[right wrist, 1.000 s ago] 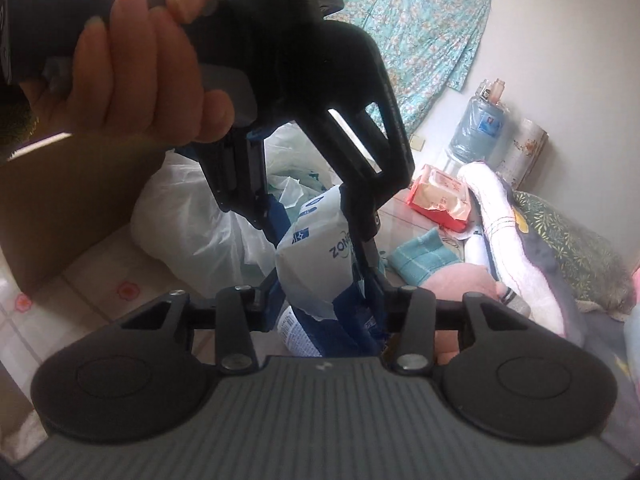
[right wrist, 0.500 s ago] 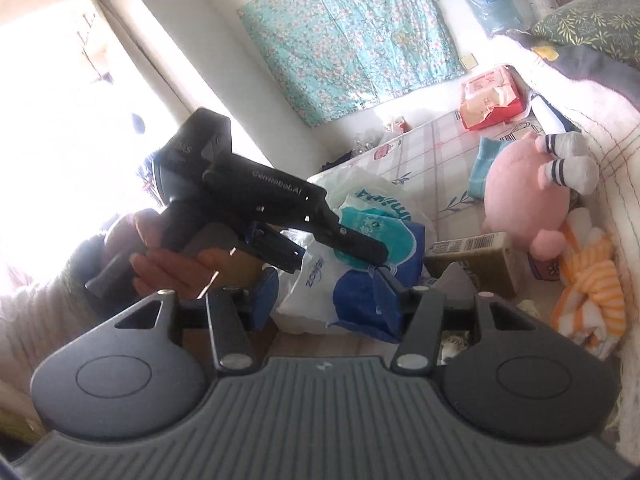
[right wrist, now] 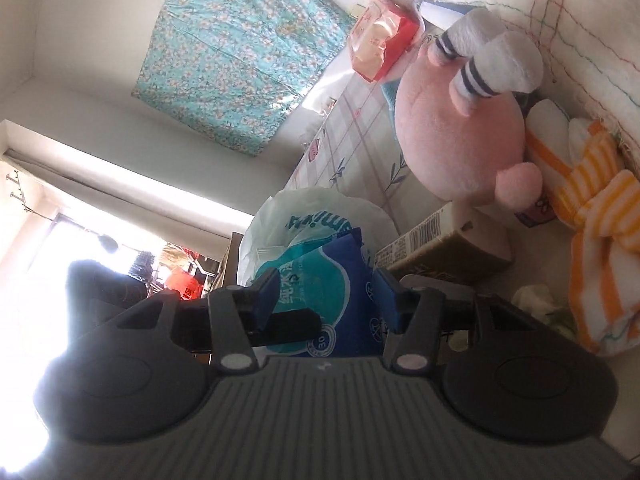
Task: Organize soft objects
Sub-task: 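Carry the wet-wipes pack with the left tool over the cardboard box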
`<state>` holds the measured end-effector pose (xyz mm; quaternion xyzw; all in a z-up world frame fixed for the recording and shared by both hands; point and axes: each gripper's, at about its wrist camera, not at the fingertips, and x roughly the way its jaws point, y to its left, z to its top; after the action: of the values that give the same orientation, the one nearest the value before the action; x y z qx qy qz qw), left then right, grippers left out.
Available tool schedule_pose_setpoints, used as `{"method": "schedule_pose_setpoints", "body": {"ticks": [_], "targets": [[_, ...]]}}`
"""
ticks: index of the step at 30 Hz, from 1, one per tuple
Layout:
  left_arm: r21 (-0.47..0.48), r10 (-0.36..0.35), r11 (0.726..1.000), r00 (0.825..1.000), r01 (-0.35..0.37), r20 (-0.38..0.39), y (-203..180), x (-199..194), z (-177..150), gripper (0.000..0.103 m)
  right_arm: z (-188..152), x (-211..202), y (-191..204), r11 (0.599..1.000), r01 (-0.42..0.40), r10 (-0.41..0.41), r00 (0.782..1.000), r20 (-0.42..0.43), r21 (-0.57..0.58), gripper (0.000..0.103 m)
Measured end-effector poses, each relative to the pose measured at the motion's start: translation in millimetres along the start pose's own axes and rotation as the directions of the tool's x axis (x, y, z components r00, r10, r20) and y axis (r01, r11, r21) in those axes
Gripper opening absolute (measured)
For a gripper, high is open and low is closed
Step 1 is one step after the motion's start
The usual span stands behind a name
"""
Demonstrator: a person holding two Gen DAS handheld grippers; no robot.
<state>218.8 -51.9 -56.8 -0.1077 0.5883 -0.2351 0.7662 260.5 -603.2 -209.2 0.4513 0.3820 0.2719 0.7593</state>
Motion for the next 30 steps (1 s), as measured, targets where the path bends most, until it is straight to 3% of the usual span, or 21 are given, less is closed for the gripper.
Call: {"method": "schedule_pose_setpoints", "body": {"ticks": [7, 12, 17, 23, 30], "targets": [[0.031, -0.048, 0.998, 0.997, 0.046, 0.064, -10.6, -19.6, -3.4, 0.038, -5.6, -1.9, 4.5, 0.998, -0.037, 0.037, 0.999, 0.005, 0.041, 0.050], [0.058, -0.094, 0.994, 0.990, 0.089, 0.106, -20.4, -42.7, -10.1, 0.037, -10.0, -23.9, 13.3, 0.993, -0.101, 0.098, 0.994, 0.039, 0.063, 0.050], [0.089, -0.127, 0.990, 0.978, 0.113, 0.168, -26.4, -78.6, -24.1, 0.037, -16.4, -40.0, 46.2, 0.990, -0.143, 0.142, 0.989, 0.048, 0.019, 0.050], [0.085, -0.119, 0.991, 0.959, 0.100, 0.259, -11.8, -131.9, -50.4, 0.037, -28.5, -34.3, 102.0, 0.983, -0.172, 0.172, 0.985, -0.010, -0.063, 0.050], [0.012, -0.045, 0.999, 0.931, 0.044, 0.363, 30.0, -188.0, -84.8, 0.038, -55.2, 17.1, 163.4, 0.969, -0.214, 0.196, 0.971, -0.138, -0.124, 0.051]]}}
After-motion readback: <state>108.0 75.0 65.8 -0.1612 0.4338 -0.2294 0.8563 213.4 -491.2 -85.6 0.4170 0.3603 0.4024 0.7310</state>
